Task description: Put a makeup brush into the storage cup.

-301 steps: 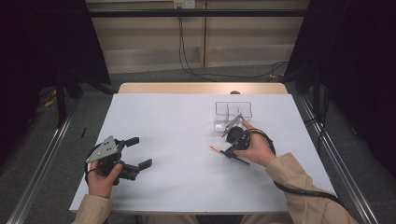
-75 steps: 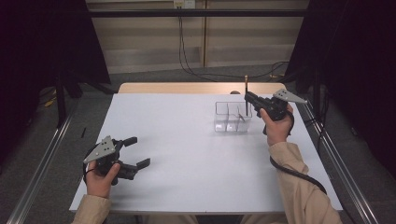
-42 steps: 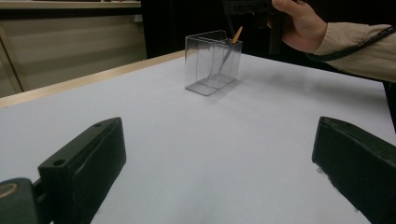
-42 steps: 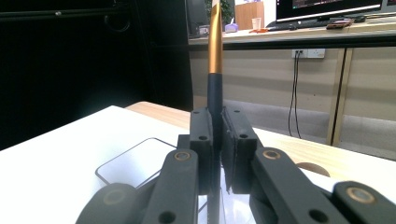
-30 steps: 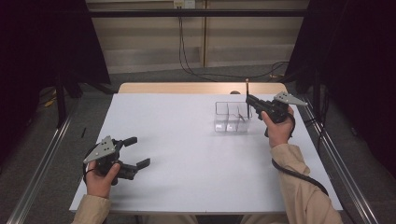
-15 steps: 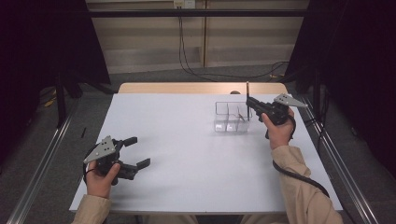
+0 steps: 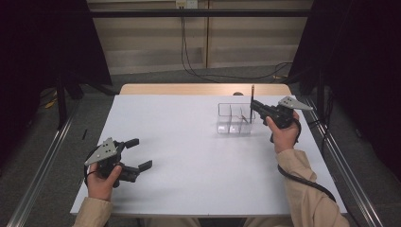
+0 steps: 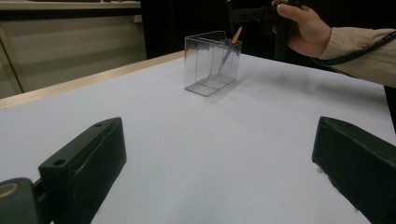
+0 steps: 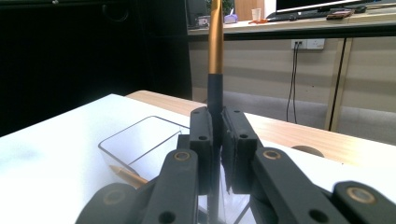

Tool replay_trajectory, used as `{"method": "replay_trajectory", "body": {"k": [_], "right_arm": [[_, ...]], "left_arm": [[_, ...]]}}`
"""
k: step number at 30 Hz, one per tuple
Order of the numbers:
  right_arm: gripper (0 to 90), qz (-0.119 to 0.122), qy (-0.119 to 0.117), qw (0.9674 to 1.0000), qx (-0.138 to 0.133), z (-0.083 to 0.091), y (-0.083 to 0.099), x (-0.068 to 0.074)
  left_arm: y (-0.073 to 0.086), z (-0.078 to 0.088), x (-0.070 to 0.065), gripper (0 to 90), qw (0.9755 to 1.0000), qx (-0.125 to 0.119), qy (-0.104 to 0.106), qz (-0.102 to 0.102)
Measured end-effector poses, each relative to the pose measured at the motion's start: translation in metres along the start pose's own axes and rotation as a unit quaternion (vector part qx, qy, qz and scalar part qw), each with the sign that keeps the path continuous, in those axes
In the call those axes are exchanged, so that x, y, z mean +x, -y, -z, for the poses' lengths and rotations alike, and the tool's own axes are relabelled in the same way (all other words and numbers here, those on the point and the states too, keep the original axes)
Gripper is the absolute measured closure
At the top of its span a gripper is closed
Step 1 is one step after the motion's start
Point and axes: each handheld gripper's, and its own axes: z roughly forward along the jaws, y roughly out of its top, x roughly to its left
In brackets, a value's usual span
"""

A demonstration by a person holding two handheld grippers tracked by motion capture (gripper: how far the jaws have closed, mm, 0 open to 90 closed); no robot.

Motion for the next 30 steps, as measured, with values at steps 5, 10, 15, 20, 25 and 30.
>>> {"method": "replay_trajectory", "body": {"k": [5, 10, 15, 20, 25, 30], "right_arm": [[83.6, 0.004, 0.002, 1.0, 0.004, 0.0012, 0.0009, 0.0003], [83.6, 0.003, 0.003, 0.9999, 0.01, 0.0026, 0.002, 0.0004], [83.6, 0.005, 0.001, 0.9999, 0.014, 0.0035, 0.0035, 0.0006], [83.5, 0.002, 0.001, 0.9999, 0.014, 0.0038, 0.0037, 0.0006], [83.5, 0.002, -0.001, 0.9999, 0.016, 0.0047, 0.0024, 0.0008], [82.7, -0.002, 0.0, 0.9999, 0.016, 0.0056, 0.0021, 0.0011]], "left_arm": [[-0.0001, -0.0005, 0.0, 2.9, 1.0, 0.0, 0.0, -0.002], [0.0, -0.0004, 0.0001, 2.9, 1.0, 0.0, 0.0, -0.001], [0.0001, -0.0009, -0.0001, 2.9, 1.0, 0.0, 0.001, 0.0], [0.0, -0.001, 0.0, 2.9, 1.0, 0.0, 0.001, -0.001], [0.0003, -0.0009, 0.0, 2.9, 1.0, 0.001, 0.001, 0.001], [0.0005, -0.0013, 0.0001, 2.9, 1.0, 0.002, 0.002, 0.0]]}}
